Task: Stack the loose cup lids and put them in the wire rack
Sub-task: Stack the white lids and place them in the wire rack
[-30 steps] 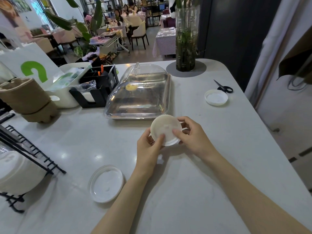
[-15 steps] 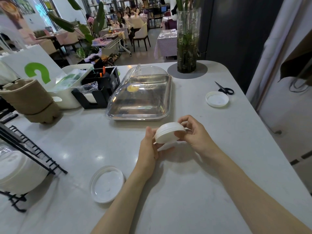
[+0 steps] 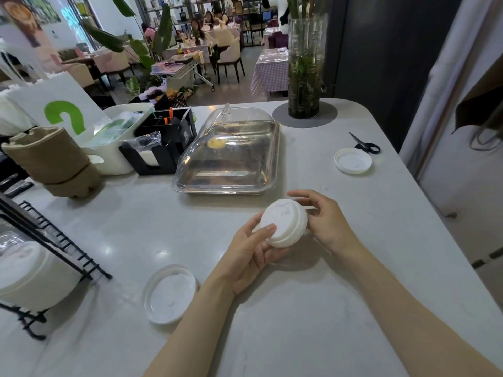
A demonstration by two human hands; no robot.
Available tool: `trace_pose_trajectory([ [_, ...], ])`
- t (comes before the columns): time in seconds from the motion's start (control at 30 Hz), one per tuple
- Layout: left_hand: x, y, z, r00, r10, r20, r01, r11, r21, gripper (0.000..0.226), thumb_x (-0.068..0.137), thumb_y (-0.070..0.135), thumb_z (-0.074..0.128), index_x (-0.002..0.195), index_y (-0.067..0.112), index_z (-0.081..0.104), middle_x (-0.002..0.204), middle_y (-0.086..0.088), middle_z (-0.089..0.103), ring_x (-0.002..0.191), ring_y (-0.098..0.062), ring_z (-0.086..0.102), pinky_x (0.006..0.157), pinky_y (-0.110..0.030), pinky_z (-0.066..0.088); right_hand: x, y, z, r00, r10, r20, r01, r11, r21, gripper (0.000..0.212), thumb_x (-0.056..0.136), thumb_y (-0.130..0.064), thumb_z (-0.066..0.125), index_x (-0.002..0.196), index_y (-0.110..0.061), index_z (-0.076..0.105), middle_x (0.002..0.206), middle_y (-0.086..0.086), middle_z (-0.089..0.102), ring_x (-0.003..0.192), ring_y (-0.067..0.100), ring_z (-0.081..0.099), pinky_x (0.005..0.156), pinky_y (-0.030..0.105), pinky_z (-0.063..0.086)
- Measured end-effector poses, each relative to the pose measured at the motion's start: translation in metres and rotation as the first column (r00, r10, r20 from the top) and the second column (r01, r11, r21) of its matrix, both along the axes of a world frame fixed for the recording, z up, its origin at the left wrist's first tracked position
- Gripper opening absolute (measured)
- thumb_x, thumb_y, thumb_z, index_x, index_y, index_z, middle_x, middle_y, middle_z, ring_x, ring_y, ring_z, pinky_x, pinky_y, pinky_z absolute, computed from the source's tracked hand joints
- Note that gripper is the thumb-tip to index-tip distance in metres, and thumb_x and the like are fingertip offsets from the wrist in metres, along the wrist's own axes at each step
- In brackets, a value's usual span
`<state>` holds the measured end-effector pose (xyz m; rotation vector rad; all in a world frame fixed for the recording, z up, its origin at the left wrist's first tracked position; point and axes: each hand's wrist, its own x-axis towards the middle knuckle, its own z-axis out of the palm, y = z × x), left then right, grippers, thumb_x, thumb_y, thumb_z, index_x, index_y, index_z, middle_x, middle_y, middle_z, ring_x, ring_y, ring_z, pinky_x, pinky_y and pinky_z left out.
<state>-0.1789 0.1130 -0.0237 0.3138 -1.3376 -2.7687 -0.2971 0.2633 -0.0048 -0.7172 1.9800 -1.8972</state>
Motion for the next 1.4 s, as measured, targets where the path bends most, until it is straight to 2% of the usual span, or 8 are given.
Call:
trace_pose_trajectory([
  [0.13, 0.002, 0.004, 0.001, 0.989, 0.145, -0.031, -0.147, 0.983, -0.106, 0.056, 0.090, 0.007, 0.075, 0.143, 0.015, 0.060, 0.123, -0.013, 0.075, 0.097, -0.028, 0.077, 0.063, -0.029, 0.063, -0.005, 0.003, 0.000, 0.982, -0.094, 0.165, 0.098, 0.995, -0.016, 0.016, 0.099, -0.020, 0.061, 0.101, -0.020, 0.077, 0.092, 0.006, 0.076, 0.062, 0.007, 0.068, 0.047, 0.020, 0.047],
  [0.27, 0.010, 0.002, 0.008, 0.972, 0.233, -0.017, -0.227, 0.927, -0.299, 0.059, 0.084, 0.011, 0.081, 0.138, 0.027, 0.063, 0.125, -0.009, 0.076, 0.111, -0.029, 0.075, 0.082, -0.049, 0.064, -0.003, -0.002, 0.010, 0.990, 0.028, 0.136, -0.028, 1.000, 0.002, 0.019, 0.094, -0.040, 0.066, 0.097, -0.026, 0.078, 0.089, 0.001, 0.079, 0.070, 0.012, 0.069, 0.056, 0.022, 0.052],
  [0.37, 0.020, -0.011, 0.029, 0.974, 0.225, 0.008, -0.192, 0.850, -0.491, 0.066, 0.079, 0.013, 0.084, 0.136, 0.030, 0.057, 0.126, -0.011, 0.072, 0.112, -0.028, 0.074, 0.078, -0.045, 0.066, 0.002, -0.009, 0.015, 0.993, 0.045, 0.107, -0.047, 0.999, 0.018, 0.019, 0.087, -0.046, 0.073, 0.099, -0.031, 0.075, 0.080, 0.005, 0.076, 0.067, 0.019, 0.066, 0.064, 0.032, 0.056],
  [0.47, 0.031, -0.028, 0.056, 0.985, 0.165, -0.059, -0.155, 0.667, -0.729, 0.058, 0.087, 0.006, 0.081, 0.134, 0.029, 0.057, 0.128, -0.002, 0.068, 0.111, -0.021, 0.072, 0.078, -0.040, 0.067, 0.004, -0.023, 0.033, 0.983, 0.172, 0.066, -0.176, 0.983, 0.054, 0.021, 0.087, -0.047, 0.073, 0.099, -0.030, 0.076, 0.090, 0.007, 0.077, 0.077, 0.022, 0.069, 0.080, 0.047, 0.059],
  [0.57, 0.049, -0.048, 0.080, 0.977, 0.175, -0.117, -0.187, 0.459, -0.869, 0.058, 0.092, 0.005, 0.075, 0.139, 0.034, 0.058, 0.129, 0.004, 0.070, 0.110, -0.013, 0.071, 0.084, -0.031, 0.063, 0.007, -0.045, 0.059, 0.949, 0.314, 0.008, -0.314, 0.948, 0.055, 0.015, 0.087, -0.040, 0.075, 0.099, -0.031, 0.077, 0.091, -0.003, 0.077, 0.078, 0.007, 0.067, 0.071, 0.033, 0.054],
  [0.8, 0.106, -0.091, 0.125, 0.880, 0.434, -0.191, -0.363, 0.359, -0.860, 0.055, 0.094, 0.016, 0.077, 0.140, 0.036, 0.054, 0.117, -0.005, 0.074, 0.102, -0.020, 0.075, 0.087, -0.044, 0.065, 0.042, -0.124, 0.111, 0.842, 0.539, 0.006, -0.538, 0.841, -0.053, 0.028, 0.076, -0.041, 0.080, 0.099, -0.025, 0.077, 0.091, 0.001, 0.077, 0.080, 0.014, 0.070, 0.071, 0.032, 0.059],
  [1.2, 0.227, -0.164, 0.199, 0.575, 0.729, -0.372, -0.647, 0.127, -0.752, 0.047, 0.094, 0.022, 0.077, 0.138, 0.022, 0.062, 0.111, -0.011, 0.075, 0.099, -0.019, 0.076, 0.077, -0.029, 0.065, 0.133, -0.268, 0.179, 0.628, 0.775, 0.062, -0.739, 0.620, -0.261, 0.042, 0.077, -0.034, 0.080, 0.110, -0.010, 0.070, 0.089, 0.007, 0.070, 0.071, 0.019, 0.063, 0.059, 0.025, 0.056],
  [1.4, 0.265, -0.198, 0.214, 0.571, 0.758, -0.316, -0.646, 0.178, -0.742, 0.049, 0.086, 0.034, 0.081, 0.132, 0.027, 0.067, 0.110, -0.007, 0.074, 0.097, -0.015, 0.077, 0.076, -0.028, 0.065, 0.164, -0.311, 0.206, 0.566, 0.821, -0.071, -0.824, 0.564, -0.049, 0.028, 0.083, -0.038, 0.080, 0.107, -0.024, 0.078, 0.103, 0.018, 0.072, 0.082, 0.019, 0.071, 0.065, 0.034, 0.060],
])
